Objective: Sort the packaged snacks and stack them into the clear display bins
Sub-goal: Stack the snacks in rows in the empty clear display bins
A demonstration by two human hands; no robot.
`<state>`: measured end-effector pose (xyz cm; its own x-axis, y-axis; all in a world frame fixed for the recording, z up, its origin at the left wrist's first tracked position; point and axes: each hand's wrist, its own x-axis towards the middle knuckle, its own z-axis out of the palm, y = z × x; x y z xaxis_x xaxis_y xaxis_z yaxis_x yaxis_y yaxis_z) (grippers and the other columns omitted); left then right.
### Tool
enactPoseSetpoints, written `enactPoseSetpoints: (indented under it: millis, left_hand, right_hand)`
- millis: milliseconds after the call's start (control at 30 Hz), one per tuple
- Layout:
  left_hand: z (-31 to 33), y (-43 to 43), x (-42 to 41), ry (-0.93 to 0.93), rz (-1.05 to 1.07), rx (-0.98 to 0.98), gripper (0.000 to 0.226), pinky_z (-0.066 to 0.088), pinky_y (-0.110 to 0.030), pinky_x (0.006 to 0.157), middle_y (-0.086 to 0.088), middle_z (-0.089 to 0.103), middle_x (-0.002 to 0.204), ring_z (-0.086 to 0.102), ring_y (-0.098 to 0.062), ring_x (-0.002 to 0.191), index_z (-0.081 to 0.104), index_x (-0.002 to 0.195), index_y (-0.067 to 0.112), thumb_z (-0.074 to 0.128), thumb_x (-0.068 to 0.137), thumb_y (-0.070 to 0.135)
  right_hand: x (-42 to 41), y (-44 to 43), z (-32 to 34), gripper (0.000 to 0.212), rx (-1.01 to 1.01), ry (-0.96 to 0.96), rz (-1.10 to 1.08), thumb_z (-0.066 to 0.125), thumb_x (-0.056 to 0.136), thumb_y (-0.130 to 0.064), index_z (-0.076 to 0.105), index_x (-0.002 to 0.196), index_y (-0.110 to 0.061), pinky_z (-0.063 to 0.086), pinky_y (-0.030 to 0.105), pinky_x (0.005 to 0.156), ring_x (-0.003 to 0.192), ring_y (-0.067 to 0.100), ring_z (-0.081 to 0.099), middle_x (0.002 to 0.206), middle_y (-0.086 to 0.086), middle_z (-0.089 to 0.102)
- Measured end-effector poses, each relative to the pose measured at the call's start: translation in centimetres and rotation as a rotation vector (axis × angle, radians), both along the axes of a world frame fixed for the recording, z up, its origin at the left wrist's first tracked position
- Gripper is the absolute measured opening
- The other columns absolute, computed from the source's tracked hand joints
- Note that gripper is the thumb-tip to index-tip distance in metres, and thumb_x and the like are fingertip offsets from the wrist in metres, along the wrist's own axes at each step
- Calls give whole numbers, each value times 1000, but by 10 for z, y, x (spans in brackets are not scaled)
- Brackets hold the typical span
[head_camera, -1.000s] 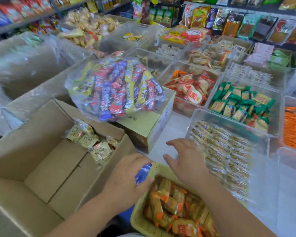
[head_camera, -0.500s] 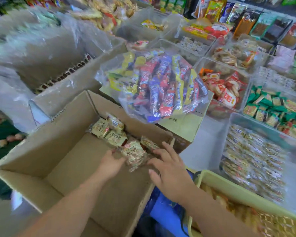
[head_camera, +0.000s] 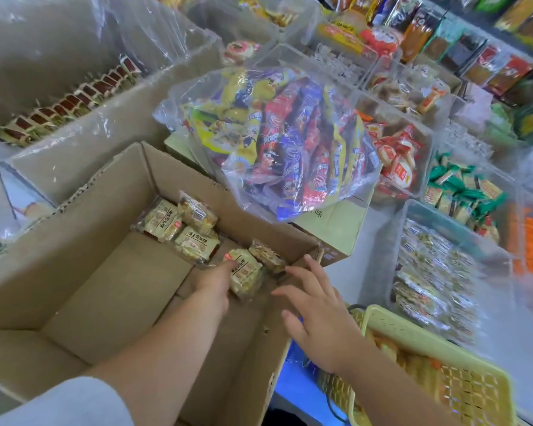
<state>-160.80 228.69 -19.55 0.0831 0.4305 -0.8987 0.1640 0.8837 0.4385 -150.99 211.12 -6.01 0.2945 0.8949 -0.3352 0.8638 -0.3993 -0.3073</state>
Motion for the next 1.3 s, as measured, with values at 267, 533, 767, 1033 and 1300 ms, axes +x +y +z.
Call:
enactPoseSetpoints:
  millis: [267,533,767,1033,1300]
  left_hand:
    - [30,-7,-14,14,-172,7,30,57,-33,58,-17,76,85,73,-31,72,71,101,5,82,74,11]
    - [114,-11,-93,-190,52,121,65,56,-49,90,-17,74,108,73,-37,97,59,109,21,81,52,0]
    - [150,-18,-147,-459,273,18,69,57,-48,89,-19,75,116,74,-37,104,61,130,6,79,64,2]
    - [164,-22,-162,-532,299,35,69,57,-55,96,-20,74,120,72,-38,110,61,133,5,80,67,12]
    - [190,-35,-152,-522,188,189,64,48,-53,109,-14,75,120,72,-33,112,63,131,11,79,70,21]
  right_hand:
    - [0,30,7,59,-182,-285,149,36,93,-57,51,144,-32,-19,46,119,157,26,-4,164,1,28]
    - [-8,107,-10,53,-515,-171,170,58,97,-43,47,147,-28,45,49,106,132,36,40,151,11,29]
    - [-14,131,-36,43,-554,-260,96,58,97,-18,50,139,-18,50,45,92,108,36,53,142,13,25]
    - [-17,127,-41,41,-482,-473,267,53,97,-38,58,135,-21,42,41,93,115,30,49,126,7,55]
    - [-17,87,45,24,215,248,-11,69,94,-22,63,105,-43,43,10,74,86,-3,60,96,-13,62]
